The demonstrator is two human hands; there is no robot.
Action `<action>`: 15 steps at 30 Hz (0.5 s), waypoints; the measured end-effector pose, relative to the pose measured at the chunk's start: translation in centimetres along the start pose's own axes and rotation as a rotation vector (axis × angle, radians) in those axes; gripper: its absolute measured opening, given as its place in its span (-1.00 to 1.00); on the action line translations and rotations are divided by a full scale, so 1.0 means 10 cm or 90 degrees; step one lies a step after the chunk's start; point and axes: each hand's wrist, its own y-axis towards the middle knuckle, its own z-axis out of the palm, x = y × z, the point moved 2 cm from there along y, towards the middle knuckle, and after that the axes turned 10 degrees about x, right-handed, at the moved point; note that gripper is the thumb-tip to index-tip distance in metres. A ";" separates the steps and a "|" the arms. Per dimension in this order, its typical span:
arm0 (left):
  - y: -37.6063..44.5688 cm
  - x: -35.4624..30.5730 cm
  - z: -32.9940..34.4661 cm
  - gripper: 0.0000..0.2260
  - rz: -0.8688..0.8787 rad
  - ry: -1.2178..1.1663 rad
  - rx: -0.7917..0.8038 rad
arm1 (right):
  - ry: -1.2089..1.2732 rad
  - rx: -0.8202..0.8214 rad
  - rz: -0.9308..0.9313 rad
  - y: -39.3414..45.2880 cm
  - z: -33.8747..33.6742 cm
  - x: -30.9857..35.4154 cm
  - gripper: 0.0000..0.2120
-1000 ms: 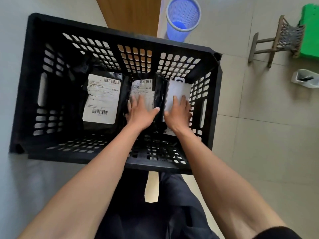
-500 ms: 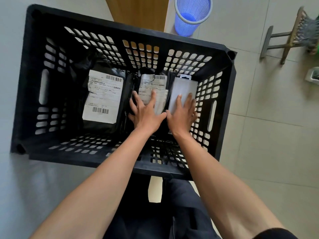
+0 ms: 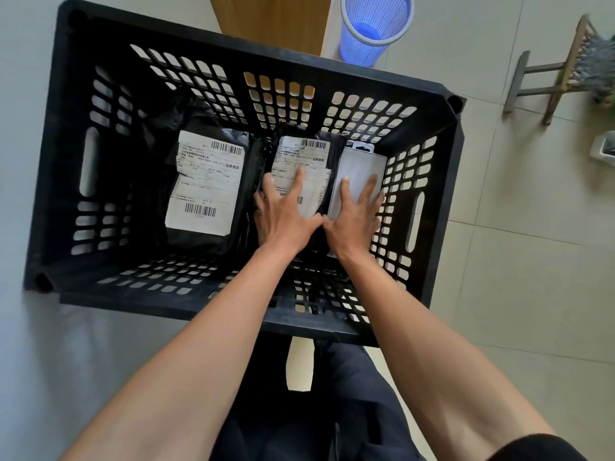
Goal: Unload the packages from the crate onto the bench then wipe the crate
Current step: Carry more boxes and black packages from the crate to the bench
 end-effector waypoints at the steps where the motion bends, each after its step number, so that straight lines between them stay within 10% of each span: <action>1: -0.01 0.00 -0.02 -0.08 0.003 0.005 0.000 | -0.005 -0.001 -0.001 -0.01 -0.01 0.00 -0.17; 15: -0.67 -0.15 -0.59 -0.13 0.069 0.052 -0.084 | 0.050 -0.091 -0.015 -0.76 -0.45 0.19 -0.32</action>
